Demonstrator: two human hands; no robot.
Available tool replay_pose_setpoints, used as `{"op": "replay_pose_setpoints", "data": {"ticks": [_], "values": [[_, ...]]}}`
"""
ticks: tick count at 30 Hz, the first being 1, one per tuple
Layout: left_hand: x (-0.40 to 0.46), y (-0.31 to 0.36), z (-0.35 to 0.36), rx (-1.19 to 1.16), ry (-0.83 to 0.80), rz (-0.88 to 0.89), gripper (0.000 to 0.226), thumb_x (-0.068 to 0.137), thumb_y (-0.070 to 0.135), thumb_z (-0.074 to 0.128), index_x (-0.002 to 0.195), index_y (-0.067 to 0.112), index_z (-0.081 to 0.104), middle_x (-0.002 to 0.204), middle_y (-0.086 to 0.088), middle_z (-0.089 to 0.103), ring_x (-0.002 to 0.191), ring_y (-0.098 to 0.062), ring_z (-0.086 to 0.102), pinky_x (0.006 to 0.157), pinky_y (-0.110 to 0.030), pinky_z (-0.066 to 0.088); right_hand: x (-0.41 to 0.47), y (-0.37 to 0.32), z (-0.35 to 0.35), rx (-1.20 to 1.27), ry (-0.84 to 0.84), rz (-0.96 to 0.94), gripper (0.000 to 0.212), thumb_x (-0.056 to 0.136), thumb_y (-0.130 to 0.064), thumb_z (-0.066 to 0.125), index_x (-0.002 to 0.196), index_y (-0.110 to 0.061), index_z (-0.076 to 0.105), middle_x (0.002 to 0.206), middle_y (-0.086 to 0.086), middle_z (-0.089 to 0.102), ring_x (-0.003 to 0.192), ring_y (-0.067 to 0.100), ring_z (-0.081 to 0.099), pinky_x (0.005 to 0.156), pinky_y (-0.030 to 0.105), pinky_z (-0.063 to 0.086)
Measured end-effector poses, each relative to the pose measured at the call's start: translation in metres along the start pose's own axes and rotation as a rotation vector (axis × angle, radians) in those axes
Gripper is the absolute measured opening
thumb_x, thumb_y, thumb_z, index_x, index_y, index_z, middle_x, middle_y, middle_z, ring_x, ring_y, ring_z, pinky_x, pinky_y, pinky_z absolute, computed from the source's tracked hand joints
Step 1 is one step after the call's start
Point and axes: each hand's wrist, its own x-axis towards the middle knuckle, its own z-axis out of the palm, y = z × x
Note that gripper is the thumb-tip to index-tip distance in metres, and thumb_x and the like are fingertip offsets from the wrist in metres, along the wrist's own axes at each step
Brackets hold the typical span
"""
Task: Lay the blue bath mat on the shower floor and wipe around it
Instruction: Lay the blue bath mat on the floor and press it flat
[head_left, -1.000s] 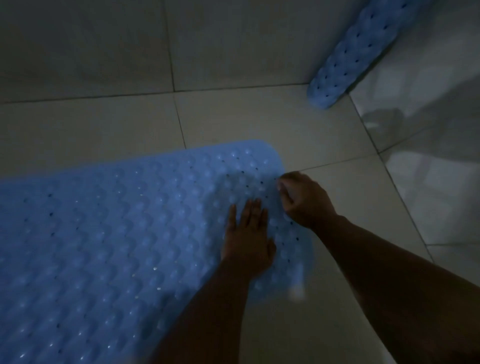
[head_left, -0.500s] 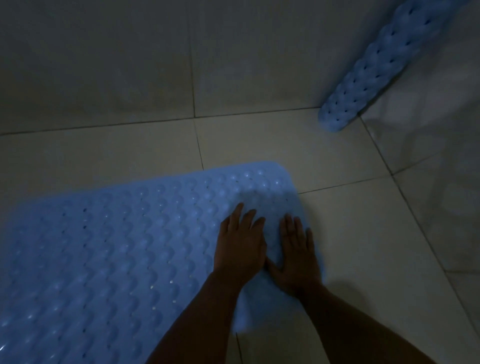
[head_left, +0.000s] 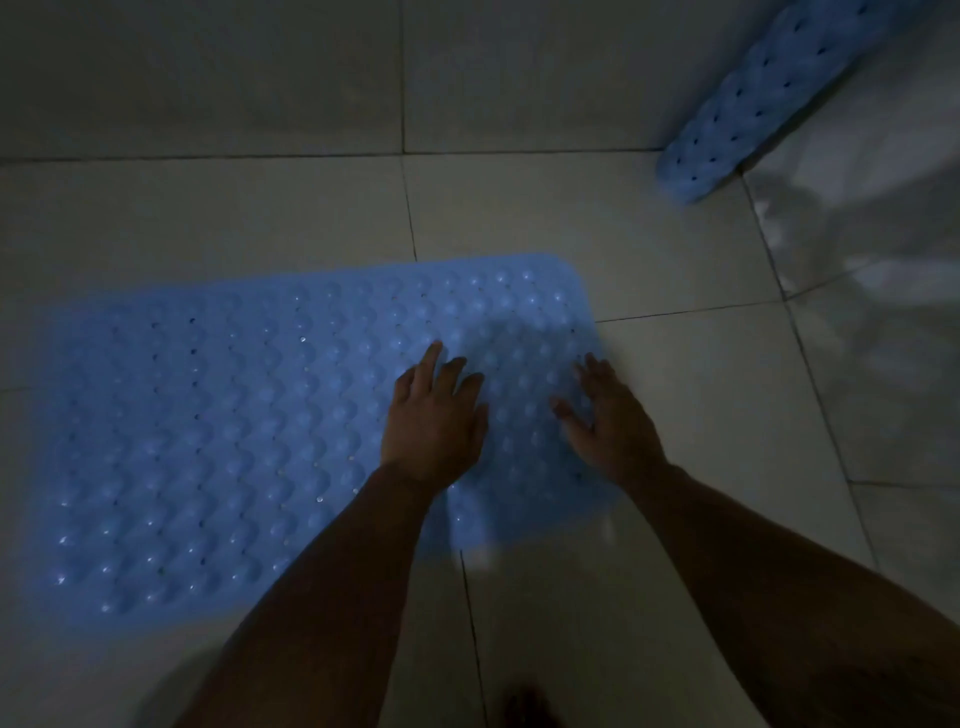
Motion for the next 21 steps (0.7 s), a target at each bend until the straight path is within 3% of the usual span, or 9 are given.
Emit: {"op": "replay_pose_setpoints", "data": {"ticks": [5, 10, 16, 18, 20, 21], "values": [[-0.017, -0.008, 0.002, -0.017, -0.009, -0.007, 0.049, 0.099, 0.044, 0.04, 0.138, 0.019, 0.057, 0.149, -0.007, 0.051, 0.152, -0.033, 0.025, 0.115, -0.05, 0.034, -0.044, 0.0, 0.049, -0.222, -0.051, -0.075, 0.095, 0.092, -0.077, 0.028, 0.16, -0.014, 0.01, 0.168, 0.012, 0.0, 0.155, 0.032, -0.001, 0.122, 0.058, 0.013], [-0.026, -0.024, 0.016, -0.008, 0.028, -0.029, 0.05, 0.101, 0.043, 0.042, 0.144, 0.019, 0.052, 0.156, -0.009, 0.043, 0.155, -0.035, 0.017, 0.119, -0.056, 0.027, -0.042, -0.002, 0.067, -0.27, 0.101, -0.046, 0.091, 0.092, -0.07, 0.041, 0.16, -0.016, 0.012, 0.168, 0.008, 0.006, 0.156, 0.028, 0.002, 0.123, 0.056, 0.011], [-0.044, -0.018, 0.028, -0.035, 0.009, 0.036, 0.048, 0.1, 0.041, 0.046, 0.142, 0.018, 0.055, 0.157, -0.01, 0.042, 0.155, -0.037, 0.016, 0.119, -0.059, 0.025, -0.038, 0.001, 0.061, -0.211, -0.074, -0.022, 0.097, 0.088, -0.077, 0.034, 0.16, -0.023, -0.001, 0.169, 0.003, -0.007, 0.155, 0.024, -0.007, 0.124, 0.052, 0.0], [-0.048, -0.005, 0.029, -0.07, -0.003, 0.067, 0.05, 0.099, 0.041, 0.048, 0.142, 0.018, 0.056, 0.157, -0.011, 0.043, 0.154, -0.038, 0.018, 0.117, -0.06, 0.028, -0.028, 0.002, 0.042, -0.152, -0.19, -0.001, 0.1, 0.081, -0.083, 0.026, 0.16, -0.025, 0.009, 0.169, 0.004, 0.0, 0.156, 0.024, 0.0, 0.124, 0.052, 0.011], [-0.053, 0.012, 0.038, -0.044, -0.062, 0.081, 0.057, 0.097, 0.047, 0.046, 0.146, 0.018, 0.052, 0.16, -0.014, 0.038, 0.154, -0.041, 0.016, 0.117, -0.062, 0.027, -0.012, -0.001, 0.016, -0.033, -0.225, 0.059, 0.095, 0.08, -0.083, 0.033, 0.154, -0.022, 0.035, 0.164, 0.008, 0.027, 0.151, 0.027, 0.027, 0.119, 0.048, 0.03], [-0.056, 0.02, 0.043, -0.029, -0.098, 0.071, 0.063, 0.096, 0.052, 0.044, 0.149, 0.018, 0.048, 0.163, -0.015, 0.032, 0.154, -0.042, 0.013, 0.118, -0.064, 0.023, -0.004, -0.005, 0.004, 0.006, -0.19, 0.074, 0.081, 0.085, -0.074, 0.041, 0.145, -0.02, 0.049, 0.154, 0.01, 0.044, 0.141, 0.029, 0.043, 0.113, 0.044, 0.039]]}}
